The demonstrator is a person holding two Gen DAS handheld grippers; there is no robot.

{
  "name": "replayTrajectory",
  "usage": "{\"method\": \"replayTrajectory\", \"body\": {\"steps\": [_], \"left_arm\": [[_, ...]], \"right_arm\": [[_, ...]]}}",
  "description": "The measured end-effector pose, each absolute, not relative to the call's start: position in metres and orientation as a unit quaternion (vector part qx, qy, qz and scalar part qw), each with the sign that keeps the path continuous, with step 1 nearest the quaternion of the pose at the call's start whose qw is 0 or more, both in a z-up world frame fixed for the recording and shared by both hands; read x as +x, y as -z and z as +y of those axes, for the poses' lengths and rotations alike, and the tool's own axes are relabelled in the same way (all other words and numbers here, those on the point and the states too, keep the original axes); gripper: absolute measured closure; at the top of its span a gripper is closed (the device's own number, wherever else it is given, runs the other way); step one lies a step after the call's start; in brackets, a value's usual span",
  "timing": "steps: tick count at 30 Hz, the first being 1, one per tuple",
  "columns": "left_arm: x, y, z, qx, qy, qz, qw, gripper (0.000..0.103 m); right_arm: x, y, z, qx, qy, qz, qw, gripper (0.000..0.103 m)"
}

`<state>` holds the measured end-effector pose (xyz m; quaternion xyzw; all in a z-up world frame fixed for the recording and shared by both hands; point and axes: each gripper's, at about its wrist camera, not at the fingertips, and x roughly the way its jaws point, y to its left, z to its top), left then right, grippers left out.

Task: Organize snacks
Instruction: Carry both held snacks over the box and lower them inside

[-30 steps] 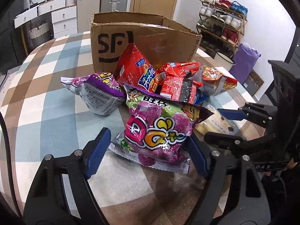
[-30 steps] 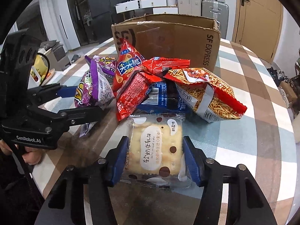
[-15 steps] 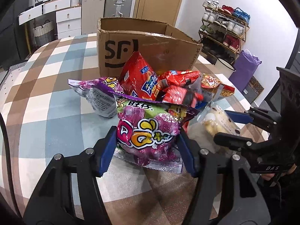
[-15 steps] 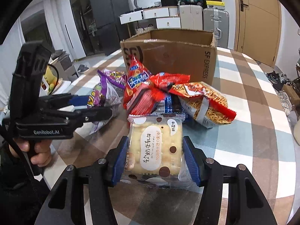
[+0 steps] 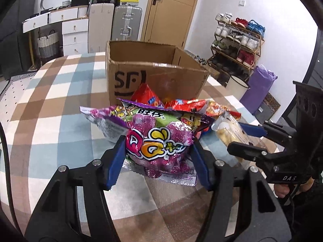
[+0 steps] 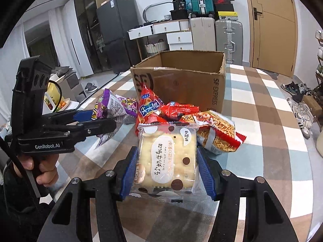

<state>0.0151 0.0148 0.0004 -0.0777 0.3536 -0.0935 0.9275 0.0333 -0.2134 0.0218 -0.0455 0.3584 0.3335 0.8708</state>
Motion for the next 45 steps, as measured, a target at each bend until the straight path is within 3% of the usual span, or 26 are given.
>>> {"method": "replayTrajectory", "body": {"steps": [45], "left_arm": [[0.107,-0.085,0.028,-0.062,0.037,0.288,0.955,0.043]], "right_arm": [[0.114,-0.104,-0.216,-0.018,-0.328,0.269,0.905,0.046]]}}
